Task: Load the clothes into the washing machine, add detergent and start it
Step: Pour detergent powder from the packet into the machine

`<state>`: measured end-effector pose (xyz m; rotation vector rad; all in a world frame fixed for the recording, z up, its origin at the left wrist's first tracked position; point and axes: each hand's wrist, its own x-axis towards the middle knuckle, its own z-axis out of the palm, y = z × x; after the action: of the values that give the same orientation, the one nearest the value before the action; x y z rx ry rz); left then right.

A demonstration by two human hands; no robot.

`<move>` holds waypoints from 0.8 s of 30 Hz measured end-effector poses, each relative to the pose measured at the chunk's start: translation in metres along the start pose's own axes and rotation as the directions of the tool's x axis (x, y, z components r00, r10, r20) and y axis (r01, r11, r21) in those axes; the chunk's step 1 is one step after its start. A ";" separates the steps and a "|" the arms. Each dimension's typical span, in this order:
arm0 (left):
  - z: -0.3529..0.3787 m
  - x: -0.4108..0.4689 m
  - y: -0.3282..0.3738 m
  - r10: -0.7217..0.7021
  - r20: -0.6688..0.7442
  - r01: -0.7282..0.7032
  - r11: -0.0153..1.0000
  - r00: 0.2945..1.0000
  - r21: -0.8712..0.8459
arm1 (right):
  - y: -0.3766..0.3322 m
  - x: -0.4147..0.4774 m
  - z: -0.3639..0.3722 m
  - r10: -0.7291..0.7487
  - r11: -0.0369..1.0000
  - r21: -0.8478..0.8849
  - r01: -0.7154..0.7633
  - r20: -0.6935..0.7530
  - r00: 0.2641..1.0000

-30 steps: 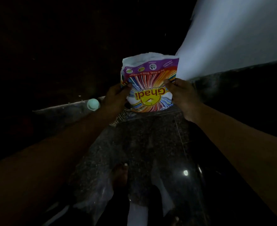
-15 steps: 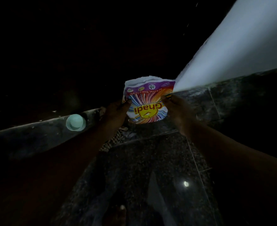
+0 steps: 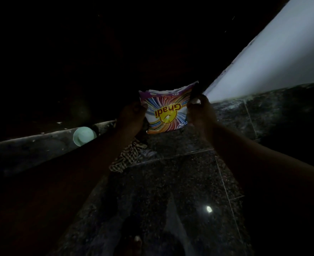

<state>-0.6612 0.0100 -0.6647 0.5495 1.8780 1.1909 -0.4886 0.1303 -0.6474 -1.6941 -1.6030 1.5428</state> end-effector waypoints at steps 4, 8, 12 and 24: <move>-0.010 -0.028 0.023 -0.045 0.026 0.042 0.994 0.999 0.102 | -0.013 -0.031 -0.015 -0.006 0.995 -0.095 0.017 0.117 0.993; -0.011 -0.072 0.053 -0.058 0.024 0.057 0.998 0.998 0.016 | -0.031 -0.072 -0.039 -0.032 0.986 -0.154 0.067 0.216 0.976; -0.007 -0.125 0.099 -0.069 0.034 0.068 0.998 0.997 0.014 | -0.068 -0.130 -0.072 -0.074 0.978 -0.165 0.126 0.287 0.955; -0.017 -0.368 0.410 0.219 0.154 -0.241 0.959 0.963 0.147 | -0.317 -0.384 -0.262 -0.243 0.888 -0.314 0.337 0.302 0.922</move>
<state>-0.4939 -0.0757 -0.1461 0.9404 1.8406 1.1187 -0.3348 0.0026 -0.1210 -1.3620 -2.2780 1.4209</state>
